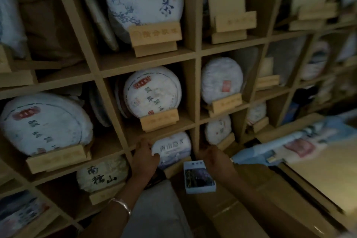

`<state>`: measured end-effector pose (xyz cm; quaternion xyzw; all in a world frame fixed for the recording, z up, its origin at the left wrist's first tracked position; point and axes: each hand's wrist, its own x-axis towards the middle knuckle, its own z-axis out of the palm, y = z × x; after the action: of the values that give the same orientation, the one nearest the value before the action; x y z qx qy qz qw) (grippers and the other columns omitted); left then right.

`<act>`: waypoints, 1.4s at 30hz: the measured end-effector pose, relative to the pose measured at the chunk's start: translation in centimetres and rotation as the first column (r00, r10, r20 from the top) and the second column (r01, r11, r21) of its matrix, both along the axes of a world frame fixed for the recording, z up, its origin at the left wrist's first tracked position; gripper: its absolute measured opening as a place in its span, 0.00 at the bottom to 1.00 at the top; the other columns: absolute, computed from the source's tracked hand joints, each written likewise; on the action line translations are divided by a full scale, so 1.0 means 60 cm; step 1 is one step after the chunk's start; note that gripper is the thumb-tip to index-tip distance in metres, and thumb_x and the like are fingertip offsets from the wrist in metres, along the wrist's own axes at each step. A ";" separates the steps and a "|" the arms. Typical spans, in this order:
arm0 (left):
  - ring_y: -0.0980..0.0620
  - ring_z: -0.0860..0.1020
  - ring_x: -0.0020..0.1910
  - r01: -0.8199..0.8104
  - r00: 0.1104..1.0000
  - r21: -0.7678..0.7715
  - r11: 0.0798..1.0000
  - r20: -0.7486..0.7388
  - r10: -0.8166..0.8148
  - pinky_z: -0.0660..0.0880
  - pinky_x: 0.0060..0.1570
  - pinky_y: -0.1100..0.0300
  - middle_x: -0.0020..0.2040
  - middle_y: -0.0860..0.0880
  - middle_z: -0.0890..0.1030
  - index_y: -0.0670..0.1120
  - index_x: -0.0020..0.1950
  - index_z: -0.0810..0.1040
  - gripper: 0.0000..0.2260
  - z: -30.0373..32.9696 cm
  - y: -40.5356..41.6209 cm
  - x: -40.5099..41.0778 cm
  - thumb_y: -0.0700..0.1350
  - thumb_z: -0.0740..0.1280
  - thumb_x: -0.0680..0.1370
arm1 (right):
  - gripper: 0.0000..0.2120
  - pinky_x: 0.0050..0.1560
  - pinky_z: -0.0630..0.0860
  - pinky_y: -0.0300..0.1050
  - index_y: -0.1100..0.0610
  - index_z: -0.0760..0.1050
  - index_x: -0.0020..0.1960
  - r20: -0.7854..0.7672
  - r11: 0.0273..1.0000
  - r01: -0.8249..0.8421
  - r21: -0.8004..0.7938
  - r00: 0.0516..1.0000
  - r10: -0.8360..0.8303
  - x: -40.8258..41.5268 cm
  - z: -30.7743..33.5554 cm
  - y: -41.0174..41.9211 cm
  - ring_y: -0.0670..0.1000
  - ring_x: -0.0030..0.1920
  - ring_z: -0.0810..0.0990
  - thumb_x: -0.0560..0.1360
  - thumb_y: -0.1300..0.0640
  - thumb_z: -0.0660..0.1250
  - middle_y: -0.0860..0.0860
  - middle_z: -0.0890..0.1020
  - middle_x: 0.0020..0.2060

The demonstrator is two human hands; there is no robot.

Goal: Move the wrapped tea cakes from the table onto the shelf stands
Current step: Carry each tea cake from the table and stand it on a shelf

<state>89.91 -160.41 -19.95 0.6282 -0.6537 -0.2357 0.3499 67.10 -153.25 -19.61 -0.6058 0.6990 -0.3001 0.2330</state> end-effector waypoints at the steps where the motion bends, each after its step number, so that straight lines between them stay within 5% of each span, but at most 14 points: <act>1: 0.45 0.77 0.50 0.031 1.000 0.014 0.999 0.003 -0.031 0.72 0.45 0.57 0.54 0.43 0.77 0.40 0.55 0.73 0.12 -0.002 0.006 -0.012 0.34 0.69 0.73 | 0.08 0.44 0.73 0.50 0.58 0.68 0.42 -0.028 0.999 0.032 -0.018 0.999 -0.032 -0.012 -0.003 0.025 0.58 0.43 0.78 0.80 0.64 0.61 0.63 0.79 0.41; 4: 0.44 0.77 0.49 0.187 0.982 0.036 0.982 0.009 -0.187 0.74 0.47 0.54 0.51 0.43 0.78 0.41 0.53 0.73 0.12 -0.012 0.031 -0.062 0.38 0.72 0.72 | 0.10 0.37 0.69 0.45 0.58 0.67 0.40 -0.058 0.976 0.214 -0.052 0.975 -0.217 -0.050 -0.011 0.105 0.55 0.37 0.76 0.79 0.64 0.63 0.59 0.78 0.36; 7: 0.45 0.77 0.47 0.355 0.932 0.093 0.930 0.036 -0.360 0.71 0.44 0.56 0.49 0.45 0.78 0.43 0.53 0.73 0.11 -0.028 0.061 -0.127 0.35 0.70 0.73 | 0.02 0.43 0.69 0.44 0.60 0.74 0.48 -0.081 0.925 0.375 -0.060 0.922 -0.379 -0.080 -0.010 0.197 0.55 0.40 0.78 0.77 0.61 0.66 0.58 0.81 0.42; 11: 0.42 0.78 0.51 0.543 0.838 0.165 0.823 -0.043 -0.544 0.74 0.51 0.53 0.51 0.42 0.79 0.43 0.52 0.74 0.12 -0.045 0.135 -0.239 0.31 0.68 0.72 | 0.09 0.45 0.72 0.38 0.55 0.73 0.58 -0.135 0.820 0.572 -0.036 0.810 -0.571 -0.116 -0.009 0.347 0.49 0.47 0.78 0.78 0.55 0.65 0.51 0.79 0.50; 16: 0.41 0.78 0.48 0.788 0.612 0.132 0.602 -0.061 -0.788 0.76 0.49 0.50 0.46 0.44 0.78 0.45 0.48 0.72 0.13 -0.022 0.315 -0.414 0.31 0.69 0.70 | 0.11 0.42 0.69 0.39 0.55 0.73 0.58 -0.196 0.556 0.829 -0.052 0.538 -0.820 -0.174 0.026 0.604 0.51 0.49 0.79 0.78 0.52 0.64 0.50 0.80 0.50; 22: 0.44 0.78 0.46 0.967 0.234 0.123 0.221 -0.097 -0.967 0.77 0.46 0.51 0.46 0.48 0.78 0.48 0.51 0.72 0.15 0.023 0.625 -0.556 0.36 0.71 0.69 | 0.11 0.51 0.71 0.47 0.59 0.74 0.57 -0.225 0.140 0.986 -0.089 0.117 -0.967 -0.170 0.074 0.955 0.57 0.55 0.80 0.78 0.54 0.65 0.56 0.83 0.51; 29: 0.48 0.77 0.42 0.987 -0.151 0.045 -0.153 -0.037 -0.988 0.73 0.41 0.55 0.40 0.51 0.78 0.51 0.43 0.70 0.14 0.062 1.024 -0.584 0.37 0.71 0.67 | 0.09 0.49 0.75 0.46 0.56 0.74 0.54 -0.144 -0.209 0.966 -0.150 -0.231 -0.962 -0.051 0.080 1.307 0.55 0.52 0.81 0.76 0.54 0.66 0.53 0.83 0.50; 34: 0.49 0.77 0.46 0.923 -0.382 0.029 -0.383 -0.012 -0.924 0.74 0.46 0.53 0.45 0.50 0.78 0.47 0.49 0.72 0.13 0.071 1.330 -0.541 0.41 0.71 0.68 | 0.08 0.48 0.76 0.48 0.57 0.74 0.54 -0.121 -0.373 0.918 -0.137 -0.389 -0.913 0.056 0.081 1.560 0.55 0.49 0.82 0.75 0.56 0.67 0.52 0.82 0.47; 40: 0.58 0.76 0.41 0.831 -0.546 0.036 -0.556 -0.143 -0.826 0.71 0.37 0.66 0.45 0.52 0.78 0.52 0.48 0.71 0.12 0.050 1.661 -0.467 0.41 0.71 0.71 | 0.05 0.41 0.73 0.44 0.53 0.72 0.51 -0.137 -0.504 0.858 -0.098 -0.513 -0.847 0.170 0.082 1.827 0.53 0.46 0.82 0.78 0.53 0.65 0.50 0.82 0.46; 42: 0.55 0.77 0.43 0.799 -0.584 0.055 -0.599 -0.172 -0.794 0.74 0.42 0.64 0.44 0.51 0.78 0.51 0.48 0.72 0.13 0.046 1.751 -0.440 0.40 0.72 0.70 | 0.08 0.44 0.72 0.43 0.54 0.71 0.54 -0.157 -0.522 0.848 -0.090 -0.530 -0.833 0.208 0.084 1.900 0.53 0.50 0.81 0.78 0.53 0.64 0.51 0.82 0.50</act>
<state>63.53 -55.34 -17.19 -0.2724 -0.8254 -0.4843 -0.1004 79.56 -39.24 -14.59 0.3044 0.8973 -0.2678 -0.1748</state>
